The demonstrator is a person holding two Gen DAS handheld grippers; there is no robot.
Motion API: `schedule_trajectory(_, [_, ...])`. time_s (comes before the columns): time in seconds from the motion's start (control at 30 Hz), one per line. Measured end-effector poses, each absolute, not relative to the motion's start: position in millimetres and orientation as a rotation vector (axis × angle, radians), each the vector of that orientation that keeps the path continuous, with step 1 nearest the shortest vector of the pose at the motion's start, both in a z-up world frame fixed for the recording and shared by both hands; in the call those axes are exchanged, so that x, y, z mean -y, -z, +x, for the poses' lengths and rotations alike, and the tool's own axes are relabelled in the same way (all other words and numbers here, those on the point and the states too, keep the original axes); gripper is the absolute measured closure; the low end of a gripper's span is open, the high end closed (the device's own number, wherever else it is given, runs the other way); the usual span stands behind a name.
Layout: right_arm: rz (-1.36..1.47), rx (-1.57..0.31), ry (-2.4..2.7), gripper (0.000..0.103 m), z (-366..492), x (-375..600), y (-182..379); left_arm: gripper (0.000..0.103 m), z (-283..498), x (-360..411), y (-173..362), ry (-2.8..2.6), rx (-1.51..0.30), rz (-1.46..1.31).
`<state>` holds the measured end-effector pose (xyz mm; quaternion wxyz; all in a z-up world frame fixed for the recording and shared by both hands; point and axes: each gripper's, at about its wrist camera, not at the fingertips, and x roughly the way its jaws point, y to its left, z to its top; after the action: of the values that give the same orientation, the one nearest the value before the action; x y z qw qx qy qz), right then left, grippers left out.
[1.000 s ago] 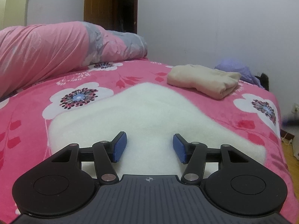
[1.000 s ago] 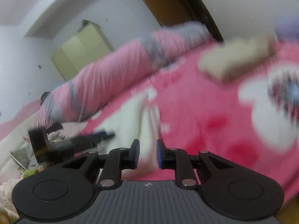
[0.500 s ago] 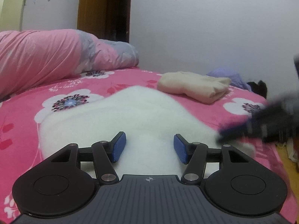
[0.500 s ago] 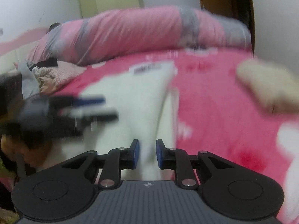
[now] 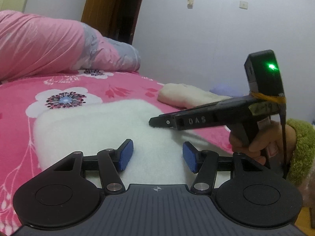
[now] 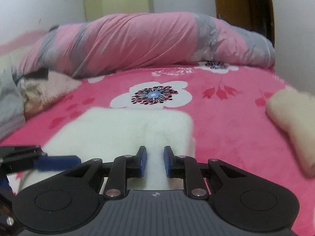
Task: Fold clothes
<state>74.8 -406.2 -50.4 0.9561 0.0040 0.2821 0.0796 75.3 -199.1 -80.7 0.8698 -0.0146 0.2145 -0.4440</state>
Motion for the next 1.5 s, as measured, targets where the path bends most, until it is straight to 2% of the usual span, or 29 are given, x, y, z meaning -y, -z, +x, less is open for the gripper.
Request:
schedule_trajectory(0.2, [0.033,-0.490,-0.161,0.084,92,401,27,0.048,94,187,59,0.857,-0.439,-0.070])
schedule_trajectory(0.27, [0.043,-0.543,-0.137,0.084,114,404,40,0.049,110,192,64,0.788,-0.506,-0.037])
schedule_trajectory(0.3, [0.022,-0.575,-0.116,0.084,122,404,53,0.053,117,195,71,0.763,-0.542,-0.022])
schedule_trajectory(0.37, [-0.019,-0.595,-0.087,0.084,130,402,74,0.053,117,197,76,0.758,-0.535,-0.018])
schedule_trajectory(0.73, [0.006,-0.567,-0.089,0.083,122,405,75,0.048,115,202,69,0.730,-0.559,0.003])
schedule_trajectory(0.87, [0.046,-0.558,-0.100,0.082,121,411,75,0.039,116,211,60,0.713,-0.615,0.027])
schedule_trajectory(0.93, [0.068,-0.556,-0.107,0.082,121,415,76,0.028,116,213,55,0.713,-0.643,0.011])
schedule_trajectory(1.0, [0.077,-0.555,-0.111,0.082,122,416,76,0.005,114,215,51,0.731,-0.662,-0.003])
schedule_trajectory(1.03, [0.081,-0.555,-0.112,0.082,122,417,76,0.001,112,216,50,0.739,-0.668,-0.007])
schedule_trajectory(1.23, [0.101,-0.552,-0.120,0.082,122,420,77,0.000,95,228,44,0.693,-0.652,0.067])
schedule_trajectory(1.5, [0.115,-0.547,-0.123,0.082,120,421,77,0.000,90,223,30,0.666,-0.660,0.016])
